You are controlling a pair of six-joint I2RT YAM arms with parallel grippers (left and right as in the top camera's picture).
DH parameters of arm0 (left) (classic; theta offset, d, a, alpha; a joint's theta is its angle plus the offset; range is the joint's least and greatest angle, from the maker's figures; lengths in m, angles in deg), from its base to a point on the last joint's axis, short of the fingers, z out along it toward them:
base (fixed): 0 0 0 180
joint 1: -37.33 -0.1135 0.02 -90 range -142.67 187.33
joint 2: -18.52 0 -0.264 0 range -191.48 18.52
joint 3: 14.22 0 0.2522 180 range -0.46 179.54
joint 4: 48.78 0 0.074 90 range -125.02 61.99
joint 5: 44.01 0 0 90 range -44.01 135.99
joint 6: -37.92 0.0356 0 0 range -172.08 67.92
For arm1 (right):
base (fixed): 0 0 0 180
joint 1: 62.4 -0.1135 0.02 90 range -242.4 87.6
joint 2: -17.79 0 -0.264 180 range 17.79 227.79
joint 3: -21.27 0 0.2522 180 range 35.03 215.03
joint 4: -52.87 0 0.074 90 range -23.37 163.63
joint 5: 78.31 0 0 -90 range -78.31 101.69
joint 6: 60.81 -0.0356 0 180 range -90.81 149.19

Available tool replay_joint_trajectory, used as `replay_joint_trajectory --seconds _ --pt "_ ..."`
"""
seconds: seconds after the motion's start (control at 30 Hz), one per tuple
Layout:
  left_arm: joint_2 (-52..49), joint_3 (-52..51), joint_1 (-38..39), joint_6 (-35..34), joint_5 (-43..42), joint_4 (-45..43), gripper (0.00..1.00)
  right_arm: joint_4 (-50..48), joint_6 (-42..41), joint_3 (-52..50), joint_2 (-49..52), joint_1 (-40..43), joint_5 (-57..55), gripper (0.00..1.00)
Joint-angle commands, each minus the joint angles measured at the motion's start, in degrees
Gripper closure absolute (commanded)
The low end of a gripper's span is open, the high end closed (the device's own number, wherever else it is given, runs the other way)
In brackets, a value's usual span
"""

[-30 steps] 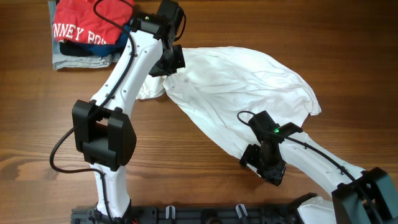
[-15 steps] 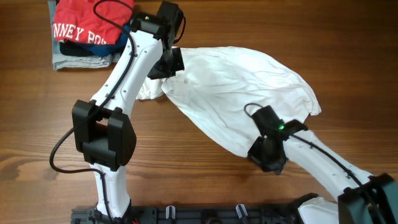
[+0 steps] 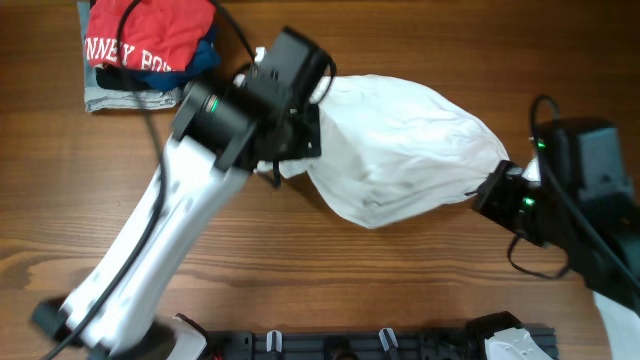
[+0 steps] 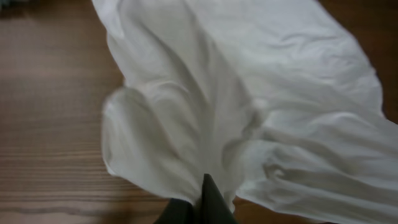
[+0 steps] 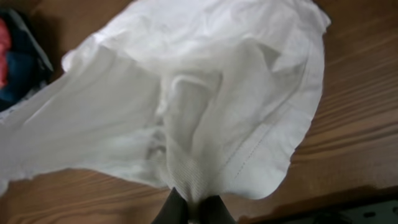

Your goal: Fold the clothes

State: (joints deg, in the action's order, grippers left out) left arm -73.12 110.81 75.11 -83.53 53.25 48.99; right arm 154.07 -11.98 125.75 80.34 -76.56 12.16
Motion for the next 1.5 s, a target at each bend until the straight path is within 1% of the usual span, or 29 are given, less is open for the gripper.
replay_joint_trajectory --seconds 0.0,0.07,0.13,0.23,0.3,0.33,0.43,0.5,0.57,0.6,0.67,0.73,0.8,0.87,0.93,0.97,1.0,1.03,1.1,1.17,1.3,1.37,1.43,1.47 --pt "7.76 0.07 3.72 -3.80 5.29 -1.46 0.96 1.01 1.97 4.61 -0.68 0.15 -3.63 0.96" --pt "9.90 0.07 3.74 -3.80 5.73 -2.38 0.96 -0.17 1.95 4.85 -0.59 0.22 -4.90 0.96" --pt "10.75 0.07 2.69 -3.80 9.07 -4.22 0.96 -2.64 1.97 4.85 0.85 0.31 -6.95 0.96" --pt "9.03 0.07 -0.81 -2.91 11.43 -8.76 0.96 -7.69 2.08 4.85 4.72 0.87 -9.73 0.96" --pt "6.12 0.07 -4.24 -0.22 11.45 -13.27 0.96 -13.70 3.72 4.85 9.75 3.43 -10.73 0.96" --pt "3.58 0.07 -6.75 1.46 11.21 -16.94 0.96 -16.85 4.57 4.85 12.68 5.31 -9.99 0.96" --pt "-3.48 0.07 -12.50 8.15 9.75 -29.81 0.96 -28.50 9.94 5.68 21.70 11.41 -2.58 0.96" --pt "-6.43 0.11 -15.28 12.09 7.30 -37.99 0.96 -30.05 11.82 9.51 25.31 14.60 3.13 0.96" --pt "-7.13 1.14 -17.29 14.58 6.23 -42.93 0.96 -27.15 14.21 18.40 28.46 18.88 6.29 0.96" --pt "-6.95 3.04 -18.43 15.21 6.25 -44.02 0.96 -24.11 15.61 25.38 29.68 21.77 6.49 0.96" --pt "-6.19 8.98 -19.65 15.93 6.21 -42.97 0.96 -20.00 18.56 35.17 30.25 25.86 7.19 0.96" --pt "-5.20 14.95 -19.58 17.42 6.23 -39.80 0.96 -16.41 18.88 42.23 30.25 29.33 9.70 0.96" --pt "-4.09 18.78 -19.12 17.77 6.23 -34.53 0.96 -13.33 19.82 44.59 29.77 30.77 9.57 0.96" --pt "-2.82 19.82 -18.58 17.64 6.23 -26.99 0.96 -8.61 20.00 44.76 29.05 31.34 6.49 0.96" --pt "-2.93 19.78 -17.94 13.27 6.16 -15.28 0.96 -2.43 19.80 44.61 29.09 31.32 5.40 0.96" --pt "-3.45 19.78 -17.70 10.19 6.01 -8.92 0.96 -0.02 18.16 44.35 29.11 31.34 3.87 0.96" --pt "-4.17 19.71 -17.64 7.69 6.03 -4.11 0.96 1.79 16.11 44.28 29.11 31.34 0.55 0.96" --pt "-5.51 18.86 -17.64 6.69 6.25 -1.07 0.96 1.73 13.86 44.28 29.07 31.34 -1.97 0.96" --pt "-6.67 18.49 -17.70 5.88 5.97 -0.44 0.96 1.73 14.34 44.28 29.07 31.34 -0.79 0.96" --pt "-6.58 18.49 -17.09 5.46 0.15 2.69 0.96 3.82 15.87 44.28 28.06 31.32 1.66 0.96" --pt "-3.37 18.51 -12.70 5.46 -6.45 5.01 0.96 4.68 20.83 44.28 23.15 31.32 8.55 0.96" --pt "-1.81 18.51 -9.70 5.46 -6.16 4.46 0.96 4.66 21.24 44.28 20.79 31.32 9.51 0.96" --pt "-1.86 18.49 -8.92 5.49 -5.38 1.81 0.96 4.66 21.29 44.26 20.83 31.32 9.51 0.96" --pt "-2.67 18.49 -9.03 5.49 -3.41 -0.02 0.96 4.37 21.33 44.26 21.90 31.32 9.53 0.96"
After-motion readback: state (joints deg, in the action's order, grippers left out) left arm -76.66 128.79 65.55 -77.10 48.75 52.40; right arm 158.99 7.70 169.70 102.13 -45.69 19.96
